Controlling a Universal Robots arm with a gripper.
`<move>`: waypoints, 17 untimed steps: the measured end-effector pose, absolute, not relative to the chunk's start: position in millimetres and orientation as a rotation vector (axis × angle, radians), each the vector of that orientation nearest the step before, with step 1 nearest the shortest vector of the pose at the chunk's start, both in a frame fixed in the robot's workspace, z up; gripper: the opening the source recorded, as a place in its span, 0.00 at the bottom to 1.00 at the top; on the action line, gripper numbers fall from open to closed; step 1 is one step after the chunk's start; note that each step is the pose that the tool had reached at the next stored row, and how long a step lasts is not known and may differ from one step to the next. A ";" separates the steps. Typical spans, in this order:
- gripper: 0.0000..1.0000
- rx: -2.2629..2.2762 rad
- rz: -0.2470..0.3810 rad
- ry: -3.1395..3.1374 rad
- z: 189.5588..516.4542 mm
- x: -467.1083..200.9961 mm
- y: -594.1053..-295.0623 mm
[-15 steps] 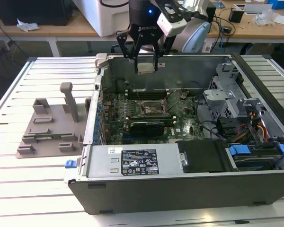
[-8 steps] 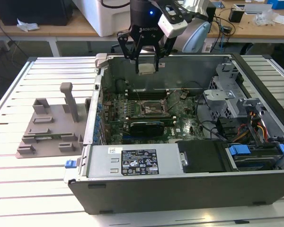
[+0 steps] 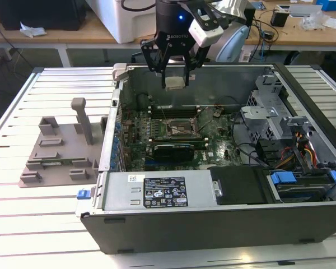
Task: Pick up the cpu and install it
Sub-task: 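Pick up the cpu and move it towards the insertion slot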
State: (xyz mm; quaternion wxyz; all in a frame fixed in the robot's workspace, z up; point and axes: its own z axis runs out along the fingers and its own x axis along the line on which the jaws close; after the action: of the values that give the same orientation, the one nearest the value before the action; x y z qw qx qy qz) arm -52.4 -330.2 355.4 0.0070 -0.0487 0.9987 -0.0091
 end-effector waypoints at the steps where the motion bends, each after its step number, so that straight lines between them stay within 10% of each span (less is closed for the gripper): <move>1: 0.55 -0.152 -0.028 3.124 354.4 -51.7 -330.2; 17: 0.55 -0.152 -0.029 3.124 345.6 -47.5 -330.2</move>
State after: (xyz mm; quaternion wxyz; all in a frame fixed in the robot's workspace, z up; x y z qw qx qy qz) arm -47.5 -330.2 345.6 0.0070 -0.0487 0.9987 -0.0091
